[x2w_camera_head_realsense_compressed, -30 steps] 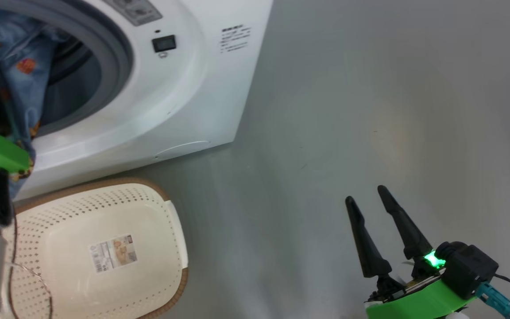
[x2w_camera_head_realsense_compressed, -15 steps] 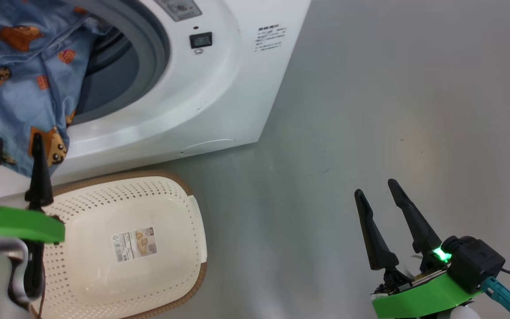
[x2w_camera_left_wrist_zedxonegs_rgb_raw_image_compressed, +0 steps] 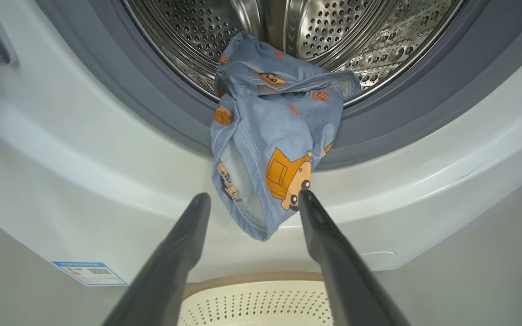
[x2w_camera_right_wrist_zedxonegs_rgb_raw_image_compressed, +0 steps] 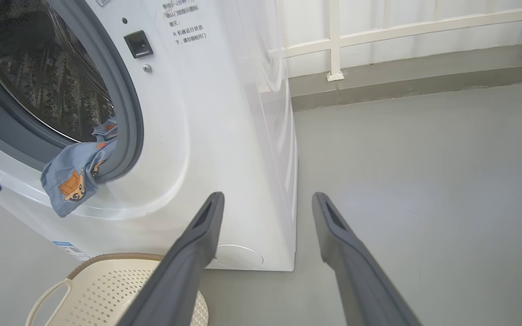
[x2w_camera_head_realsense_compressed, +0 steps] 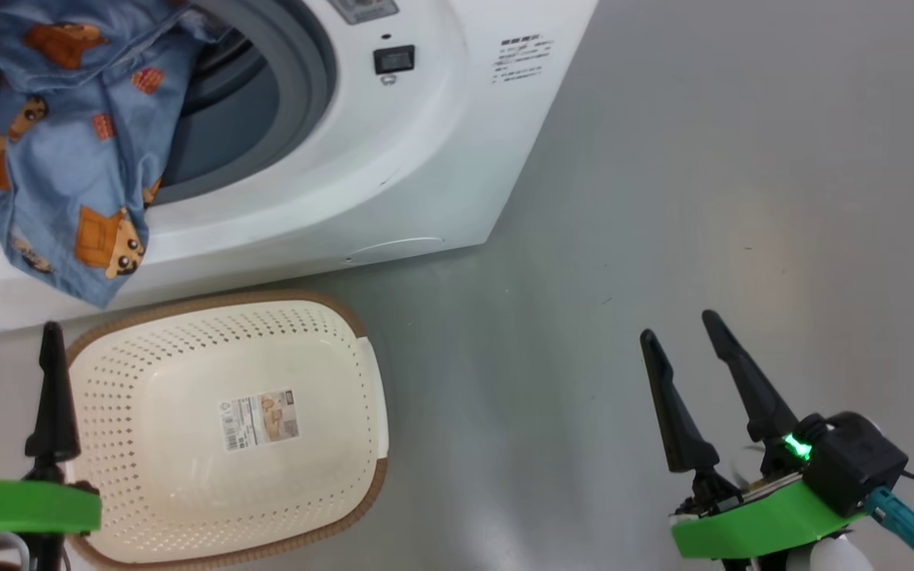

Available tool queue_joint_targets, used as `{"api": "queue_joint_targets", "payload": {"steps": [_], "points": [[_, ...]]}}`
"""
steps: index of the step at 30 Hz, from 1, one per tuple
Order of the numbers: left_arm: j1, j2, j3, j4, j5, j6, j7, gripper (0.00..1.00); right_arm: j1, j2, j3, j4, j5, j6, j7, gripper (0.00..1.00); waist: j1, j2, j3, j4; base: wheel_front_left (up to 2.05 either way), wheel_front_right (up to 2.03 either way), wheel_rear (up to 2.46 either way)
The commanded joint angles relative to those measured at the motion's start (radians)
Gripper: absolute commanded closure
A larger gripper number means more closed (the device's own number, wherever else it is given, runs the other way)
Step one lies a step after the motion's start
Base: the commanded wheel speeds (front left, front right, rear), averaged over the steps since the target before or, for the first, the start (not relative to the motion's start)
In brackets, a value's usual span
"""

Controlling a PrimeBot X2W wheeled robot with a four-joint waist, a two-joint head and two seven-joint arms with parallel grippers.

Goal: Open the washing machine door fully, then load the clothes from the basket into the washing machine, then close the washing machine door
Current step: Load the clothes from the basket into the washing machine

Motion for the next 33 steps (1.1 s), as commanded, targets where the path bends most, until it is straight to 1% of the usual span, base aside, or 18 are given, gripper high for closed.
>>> {"api": "queue_joint_targets", "payload": {"steps": [1, 11, 25, 33], "points": [[0.025, 0.038, 0.047, -0.048, -0.007, 0.009, 0.001, 0.0, -0.024, -0.007, 0.017, -0.021, -0.015, 0.006, -0.012, 0.0, 0.0, 0.0, 0.007, 0.01, 0.0, 0.0, 0.0], [0.091, 0.045, 0.05, -0.161, -0.015, 0.031, 0.016, 0.0, -0.041, -0.007, 0.011, -0.013, -0.023, 0.006, -0.012, 0.0, 0.0, 0.0, 0.008, 0.029, 0.0, 0.0, 0.0], [0.112, 0.053, 0.055, -0.196, -0.019, 0.052, 0.025, 0.0, -0.04, -0.007, 0.013, -0.012, -0.019, 0.006, -0.012, 0.0, 0.0, 0.0, 0.005, 0.026, 0.0, 0.0, 0.0], [0.082, 0.06, 0.036, -0.169, -0.001, 0.055, 0.033, 0.0, -0.04, -0.007, 0.021, -0.016, -0.015, 0.006, -0.012, 0.0, 0.0, 0.0, 0.01, 0.009, 0.0, 0.0, 0.0]]}}
